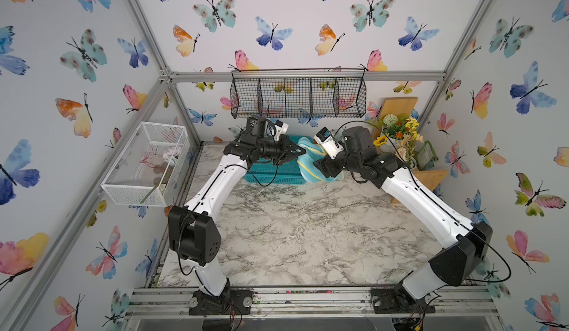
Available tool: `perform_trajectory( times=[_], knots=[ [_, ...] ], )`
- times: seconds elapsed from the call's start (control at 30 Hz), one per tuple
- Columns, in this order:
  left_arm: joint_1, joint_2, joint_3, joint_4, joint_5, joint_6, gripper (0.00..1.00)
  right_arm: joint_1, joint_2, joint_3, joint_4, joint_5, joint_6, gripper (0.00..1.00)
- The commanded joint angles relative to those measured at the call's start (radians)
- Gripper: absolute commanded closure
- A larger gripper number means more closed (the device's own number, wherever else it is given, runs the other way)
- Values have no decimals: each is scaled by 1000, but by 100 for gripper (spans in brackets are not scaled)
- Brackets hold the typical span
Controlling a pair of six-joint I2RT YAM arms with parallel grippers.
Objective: Turn the laundry bag inside out
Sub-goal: Turn over the laundry bag.
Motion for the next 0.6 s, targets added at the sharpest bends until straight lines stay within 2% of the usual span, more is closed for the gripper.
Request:
perform_trajectory(
  times=[0.0,0.17,0.33,0.37,0.43,0.5,0.53,0.57],
  knots=[
    [1,-64,-7,88,97,-36,100,-18,34,-22,78,26,-1,24],
    [-1,-110,-60,133,138,-63,100,-96,79,8,120,-48,27,24],
    [0,-156,-109,137,159,-61,100,-128,82,-1,167,-134,54,27],
    [0,-165,-120,138,165,-61,100,-131,85,6,171,-156,57,30],
    [0,-176,-134,141,171,-61,100,-140,97,28,169,-230,73,44],
    [-1,-186,-144,144,178,-53,100,-161,104,35,194,-362,126,55],
    [1,-189,-145,141,178,-45,100,-173,105,37,208,-472,163,62],
    [0,-191,-145,131,175,-31,100,-181,106,38,219,-557,194,65]
  ],
)
